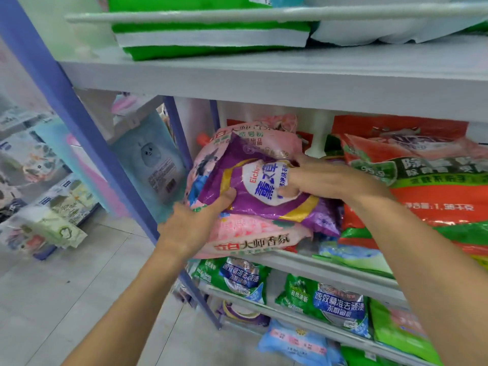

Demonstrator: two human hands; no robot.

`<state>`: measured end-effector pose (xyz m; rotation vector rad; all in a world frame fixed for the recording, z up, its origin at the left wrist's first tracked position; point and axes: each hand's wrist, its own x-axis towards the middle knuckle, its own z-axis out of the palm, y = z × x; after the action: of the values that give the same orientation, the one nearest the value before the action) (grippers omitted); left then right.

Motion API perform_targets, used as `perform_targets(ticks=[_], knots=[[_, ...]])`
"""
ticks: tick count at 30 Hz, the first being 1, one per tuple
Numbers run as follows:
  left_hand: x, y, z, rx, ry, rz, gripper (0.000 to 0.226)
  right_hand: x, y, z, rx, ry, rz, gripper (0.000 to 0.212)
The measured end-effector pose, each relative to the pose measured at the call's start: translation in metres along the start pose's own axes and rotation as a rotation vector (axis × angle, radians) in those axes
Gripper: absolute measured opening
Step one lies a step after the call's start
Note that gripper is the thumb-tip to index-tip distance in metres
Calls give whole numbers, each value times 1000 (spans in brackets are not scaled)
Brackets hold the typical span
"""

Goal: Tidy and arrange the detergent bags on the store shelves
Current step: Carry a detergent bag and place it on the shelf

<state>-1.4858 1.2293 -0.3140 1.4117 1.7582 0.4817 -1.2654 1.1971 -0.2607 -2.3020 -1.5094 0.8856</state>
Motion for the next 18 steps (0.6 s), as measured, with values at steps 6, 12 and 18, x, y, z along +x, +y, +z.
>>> perform_targets(ticks=[6,12,18], knots=[[18,-10,-4,-33,32,4,101,12,2,16,186,310,109,74],[11,-1,-16,-32,-19,-7,109,1,-11,26,244,252,191,68],[6,12,-20,12,-255,-37,122,2,4,18,467,112,146,39]])
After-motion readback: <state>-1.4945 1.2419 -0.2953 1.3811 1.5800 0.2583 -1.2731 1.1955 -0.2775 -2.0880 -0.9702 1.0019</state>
